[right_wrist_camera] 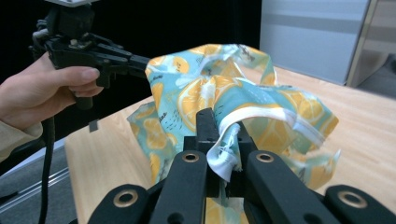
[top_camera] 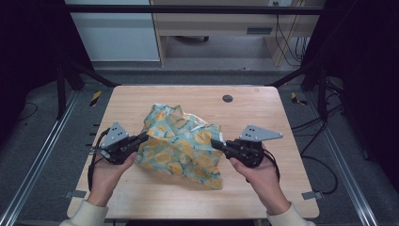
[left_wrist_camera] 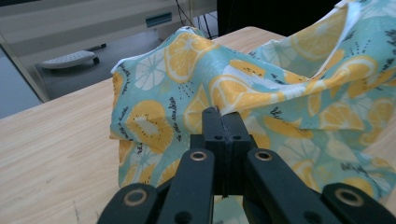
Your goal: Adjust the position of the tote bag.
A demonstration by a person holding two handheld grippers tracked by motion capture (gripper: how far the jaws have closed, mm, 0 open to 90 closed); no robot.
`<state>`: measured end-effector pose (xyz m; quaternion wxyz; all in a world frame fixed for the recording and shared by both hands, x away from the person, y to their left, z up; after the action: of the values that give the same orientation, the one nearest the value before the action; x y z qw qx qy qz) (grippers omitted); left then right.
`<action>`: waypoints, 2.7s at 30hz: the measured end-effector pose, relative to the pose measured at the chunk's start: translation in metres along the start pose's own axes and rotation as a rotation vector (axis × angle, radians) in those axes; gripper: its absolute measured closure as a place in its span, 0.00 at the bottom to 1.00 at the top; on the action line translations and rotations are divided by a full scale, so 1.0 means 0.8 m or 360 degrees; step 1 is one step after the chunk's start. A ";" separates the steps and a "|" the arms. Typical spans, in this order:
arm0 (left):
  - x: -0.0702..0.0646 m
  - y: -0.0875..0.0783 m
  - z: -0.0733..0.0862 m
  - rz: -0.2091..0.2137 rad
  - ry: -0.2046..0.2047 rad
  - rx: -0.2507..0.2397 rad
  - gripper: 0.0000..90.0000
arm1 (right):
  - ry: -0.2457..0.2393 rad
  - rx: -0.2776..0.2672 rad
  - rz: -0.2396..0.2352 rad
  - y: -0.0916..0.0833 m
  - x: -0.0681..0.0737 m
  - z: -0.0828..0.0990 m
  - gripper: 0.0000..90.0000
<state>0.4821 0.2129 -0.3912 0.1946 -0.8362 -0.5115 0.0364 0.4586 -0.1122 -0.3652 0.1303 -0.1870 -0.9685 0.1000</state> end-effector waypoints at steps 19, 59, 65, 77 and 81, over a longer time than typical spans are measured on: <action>-0.029 -0.058 0.074 0.0180 0.0035 0.0048 1.00 | 0.0114 0.0083 -0.0060 0.009 0.004 0.074 0.98; -0.072 0.015 0.134 0.0297 0.0352 0.0544 1.00 | 0.0140 0.0470 0.0022 0.012 -0.029 0.146 0.97; -0.068 0.026 0.137 0.0242 0.0354 0.0566 1.00 | 0.0152 0.0492 0.0034 0.019 -0.034 0.150 0.97; -0.062 0.046 0.134 0.0122 0.0251 0.0593 0.95 | 0.0183 0.0497 0.0087 0.024 -0.044 0.153 0.91; -0.058 0.021 0.126 0.0070 0.0178 0.0524 0.76 | 0.0187 0.0468 0.0111 0.015 -0.042 0.152 0.69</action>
<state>0.4485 0.1946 -0.4966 0.3563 -0.8048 -0.4684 0.0773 0.4573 -0.1318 -0.4901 0.2091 -0.2049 -0.9271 0.2340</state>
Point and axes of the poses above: each handheld gripper's, and its own axes: y roughly forward along the jaws, z roughly out of its underside, x roughly to its left, the point moved 4 cm from there along y, roughly forward along the jaws, and after that the axes turned 13 degrees about -z, right-handed, at the moved point
